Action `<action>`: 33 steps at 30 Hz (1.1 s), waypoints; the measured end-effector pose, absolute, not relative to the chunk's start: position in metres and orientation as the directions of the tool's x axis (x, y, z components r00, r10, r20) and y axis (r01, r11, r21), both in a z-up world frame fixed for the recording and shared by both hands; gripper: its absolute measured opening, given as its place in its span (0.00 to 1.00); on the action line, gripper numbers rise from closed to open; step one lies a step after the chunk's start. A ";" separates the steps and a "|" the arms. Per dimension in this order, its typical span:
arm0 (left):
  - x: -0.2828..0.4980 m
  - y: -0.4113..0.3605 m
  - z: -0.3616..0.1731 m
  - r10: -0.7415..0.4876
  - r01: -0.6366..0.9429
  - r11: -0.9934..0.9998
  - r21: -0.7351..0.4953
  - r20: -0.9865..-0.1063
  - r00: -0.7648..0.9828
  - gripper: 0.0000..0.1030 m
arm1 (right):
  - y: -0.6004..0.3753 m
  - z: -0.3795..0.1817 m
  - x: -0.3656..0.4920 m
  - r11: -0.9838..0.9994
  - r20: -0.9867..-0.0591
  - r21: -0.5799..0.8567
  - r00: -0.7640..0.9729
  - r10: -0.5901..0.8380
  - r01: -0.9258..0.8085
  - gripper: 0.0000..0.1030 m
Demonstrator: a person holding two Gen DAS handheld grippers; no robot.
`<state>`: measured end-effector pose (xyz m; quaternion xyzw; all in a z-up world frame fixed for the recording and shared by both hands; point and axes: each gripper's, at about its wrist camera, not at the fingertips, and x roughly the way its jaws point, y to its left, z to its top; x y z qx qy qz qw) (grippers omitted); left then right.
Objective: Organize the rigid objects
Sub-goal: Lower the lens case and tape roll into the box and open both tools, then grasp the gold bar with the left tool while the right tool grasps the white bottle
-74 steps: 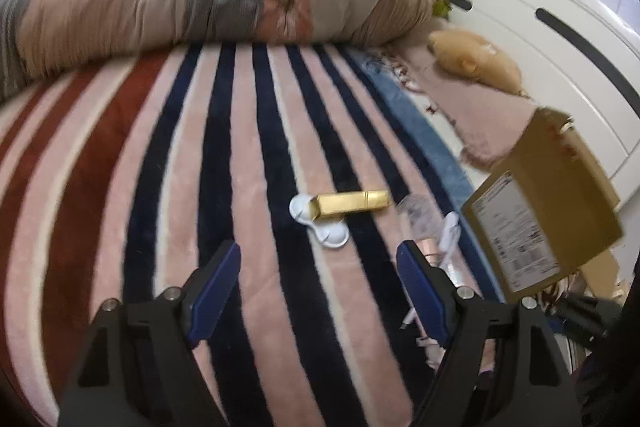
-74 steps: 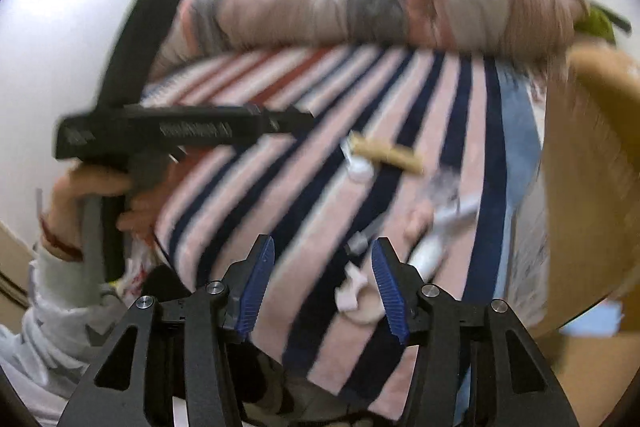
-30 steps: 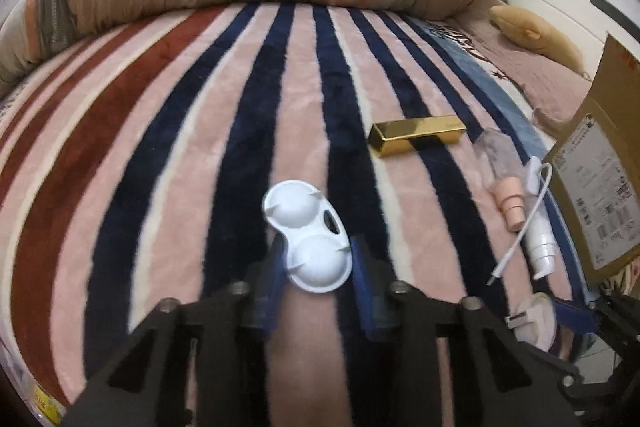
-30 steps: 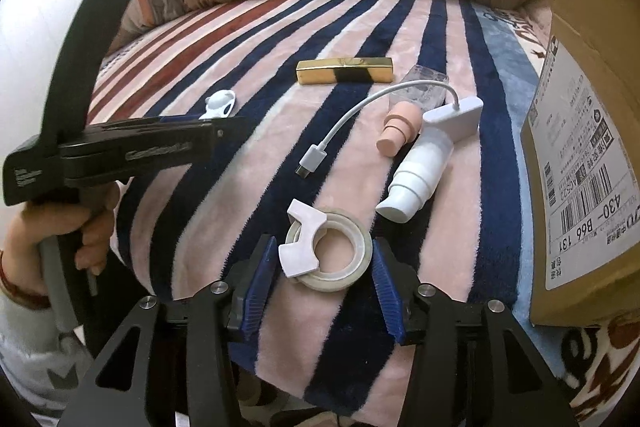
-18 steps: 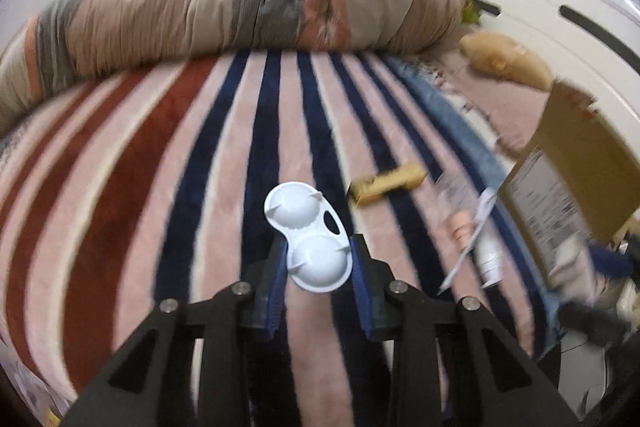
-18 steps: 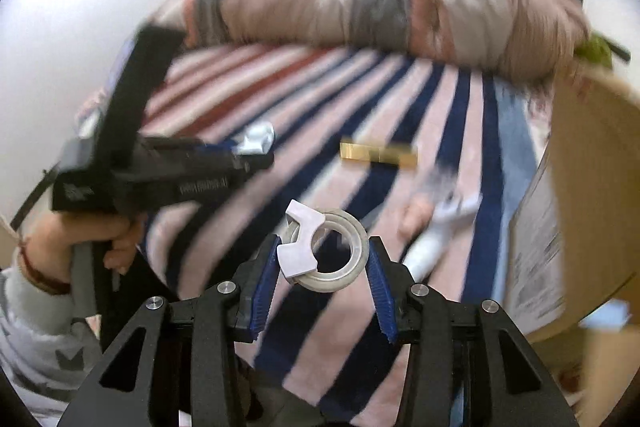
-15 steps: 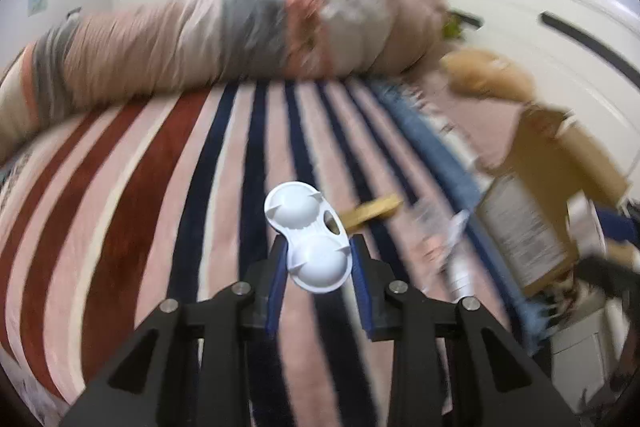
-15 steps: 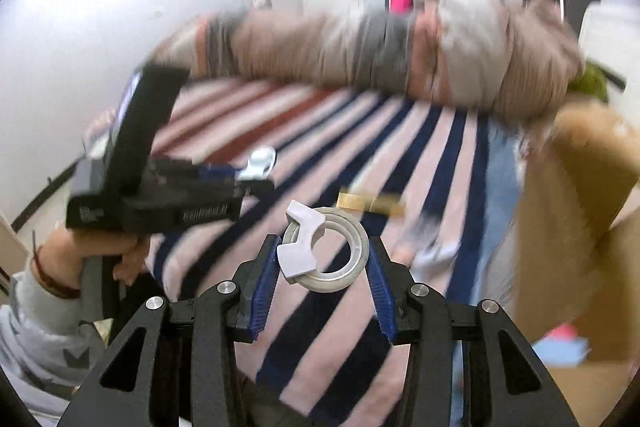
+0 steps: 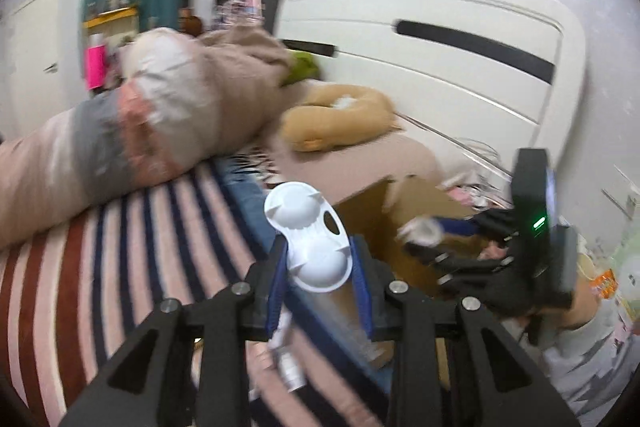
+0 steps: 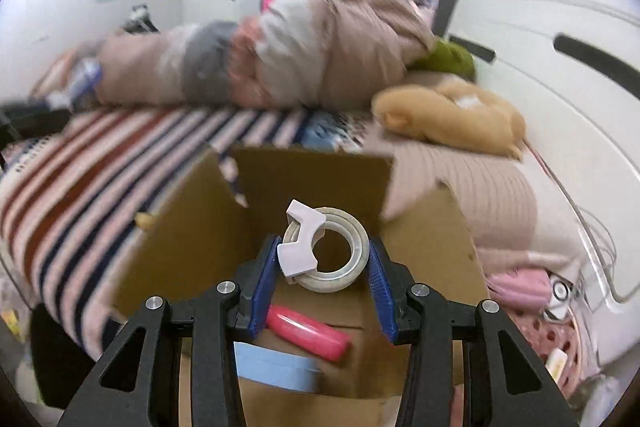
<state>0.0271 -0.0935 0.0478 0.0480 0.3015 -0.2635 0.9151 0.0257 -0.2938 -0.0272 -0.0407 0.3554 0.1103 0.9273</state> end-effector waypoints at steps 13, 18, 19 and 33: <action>0.079 -0.197 0.014 -0.446 0.628 0.774 -0.081 -0.774 0.450 0.27 | -0.321 -0.035 0.010 0.967 -0.637 0.032 0.740 0.215 -0.253 0.48; 0.090 -0.204 0.000 -0.394 0.611 0.790 -0.051 -0.806 0.442 0.26 | -0.326 -0.035 0.010 0.967 -0.633 0.047 0.741 0.223 -0.251 0.49; 0.090 -0.204 -0.002 -0.387 0.609 0.792 -0.045 -0.808 0.443 0.27 | -0.327 -0.035 0.011 0.967 -0.634 0.048 0.741 0.222 -0.248 0.49; 0.070 -0.142 0.034 -0.430 0.538 0.839 -0.084 -0.707 0.561 0.54 | -0.312 -0.016 0.000 0.958 -0.611 0.057 0.749 0.256 -0.280 0.50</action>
